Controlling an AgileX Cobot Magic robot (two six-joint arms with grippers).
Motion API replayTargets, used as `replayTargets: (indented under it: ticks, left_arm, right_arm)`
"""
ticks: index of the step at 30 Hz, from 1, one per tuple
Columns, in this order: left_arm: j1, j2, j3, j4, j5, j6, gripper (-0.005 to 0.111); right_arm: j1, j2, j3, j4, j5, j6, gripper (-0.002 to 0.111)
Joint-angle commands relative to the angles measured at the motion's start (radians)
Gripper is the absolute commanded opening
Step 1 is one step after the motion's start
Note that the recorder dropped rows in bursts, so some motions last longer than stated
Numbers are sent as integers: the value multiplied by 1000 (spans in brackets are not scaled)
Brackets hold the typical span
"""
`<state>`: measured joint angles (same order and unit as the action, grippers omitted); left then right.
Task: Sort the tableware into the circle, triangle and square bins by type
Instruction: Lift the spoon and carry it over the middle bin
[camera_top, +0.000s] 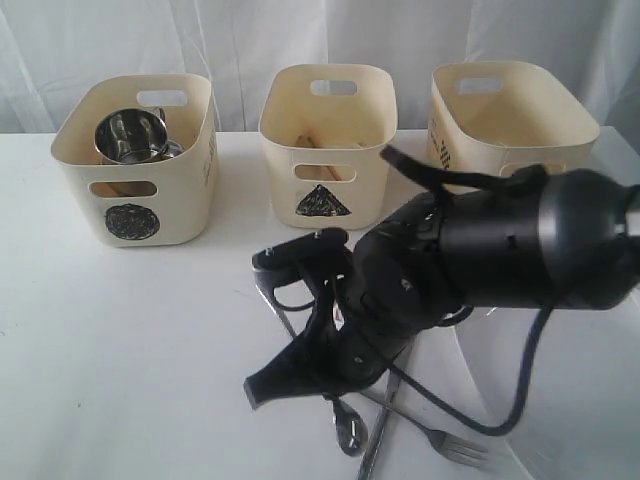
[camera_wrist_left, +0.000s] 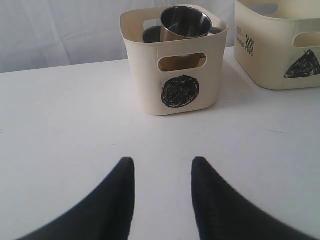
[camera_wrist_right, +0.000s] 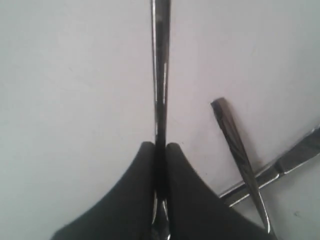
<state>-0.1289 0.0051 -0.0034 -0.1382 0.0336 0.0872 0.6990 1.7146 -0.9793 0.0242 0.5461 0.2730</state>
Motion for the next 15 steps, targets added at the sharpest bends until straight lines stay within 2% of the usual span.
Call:
replayTargets:
  ticks: [1,6,15]
  left_arm:
    - [1,-5,3,-3,-6,-1,42]
    - [1,-5,3,-3,-6,-1,42]
    - [1,-5,3,-3,-6,-1,42]
  right_arm:
    - [-2,-96,3,2,-84,-42,0]
    - [-39,-155,3,2,-199,-61,0]
    - [-179,-167,3,-41,-417,-76,0]
